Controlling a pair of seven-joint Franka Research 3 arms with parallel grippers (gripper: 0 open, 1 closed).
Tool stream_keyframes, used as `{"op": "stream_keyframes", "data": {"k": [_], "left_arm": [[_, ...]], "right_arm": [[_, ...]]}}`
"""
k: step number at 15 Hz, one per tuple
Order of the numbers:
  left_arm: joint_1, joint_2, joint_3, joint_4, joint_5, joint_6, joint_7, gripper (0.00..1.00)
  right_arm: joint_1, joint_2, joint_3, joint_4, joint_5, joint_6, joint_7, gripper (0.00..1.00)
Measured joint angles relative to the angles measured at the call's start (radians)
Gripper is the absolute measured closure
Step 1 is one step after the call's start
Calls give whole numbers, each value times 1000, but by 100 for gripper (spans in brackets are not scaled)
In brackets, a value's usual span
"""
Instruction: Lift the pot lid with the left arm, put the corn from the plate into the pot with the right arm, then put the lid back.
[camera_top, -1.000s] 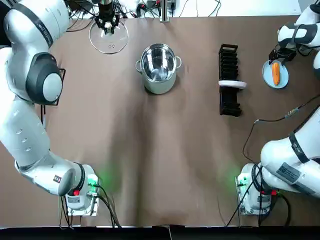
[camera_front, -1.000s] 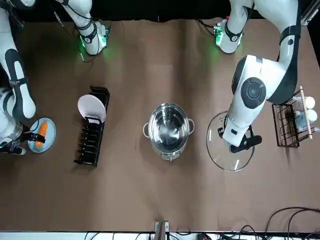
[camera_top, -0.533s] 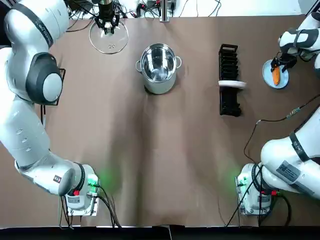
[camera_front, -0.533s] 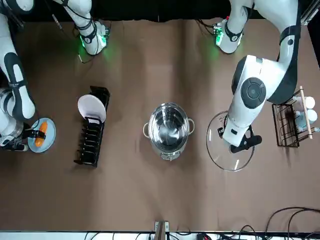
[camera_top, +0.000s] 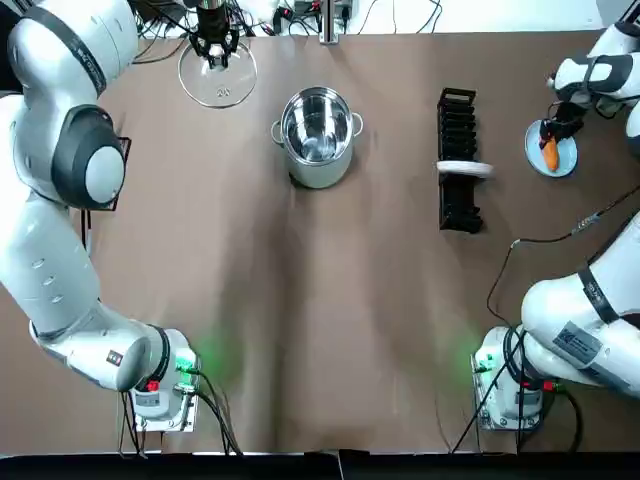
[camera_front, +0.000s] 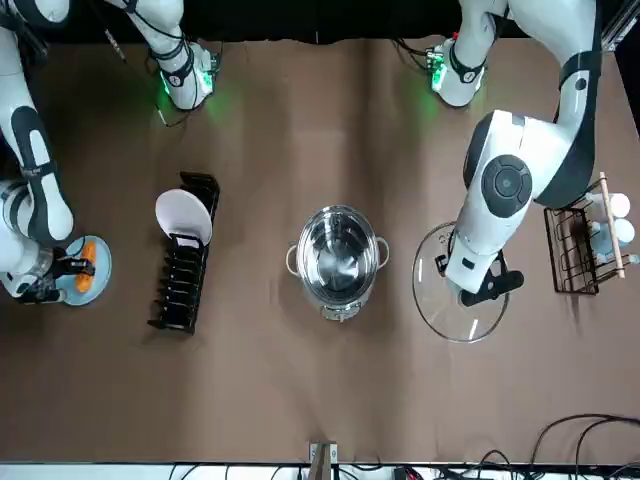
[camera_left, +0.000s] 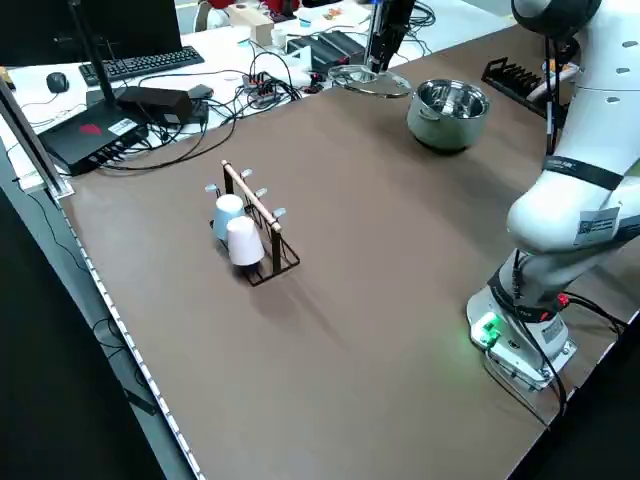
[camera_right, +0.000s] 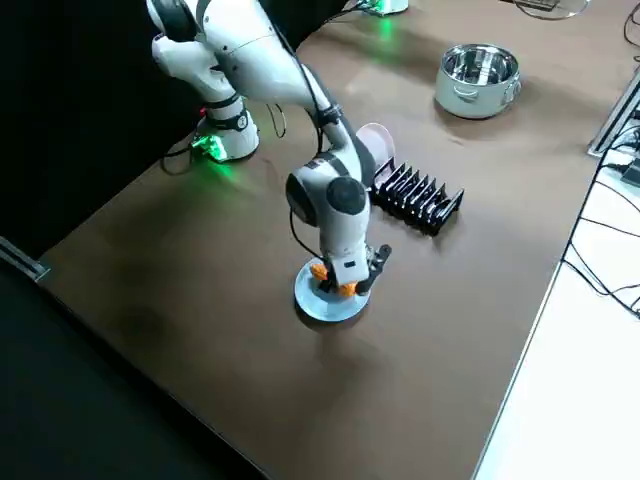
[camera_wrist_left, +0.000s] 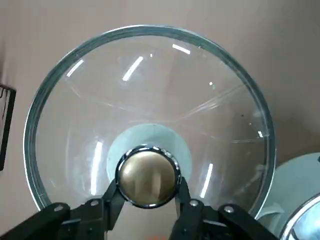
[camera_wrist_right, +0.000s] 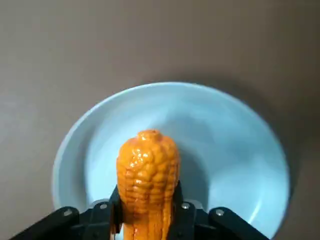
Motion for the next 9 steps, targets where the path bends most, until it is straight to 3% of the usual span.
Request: {"op": "stream_keyframes", "data": {"k": [3,7,8,9], "left_arm": [[0,0,0,0,0,0,0,53],[0,0,0,0,0,0,0,53],[0,0,0,0,0,0,0,53],[0,0,0,0,0,0,0,53]], "right_arm": [[60,-30,5,78,-1,-206,-21,61],[189,-144,21,223,4,-593,-25,61],[266,-200,38,254,51,-687,-13,61],[307,-221,42,256,94,-711,19,61]]}}
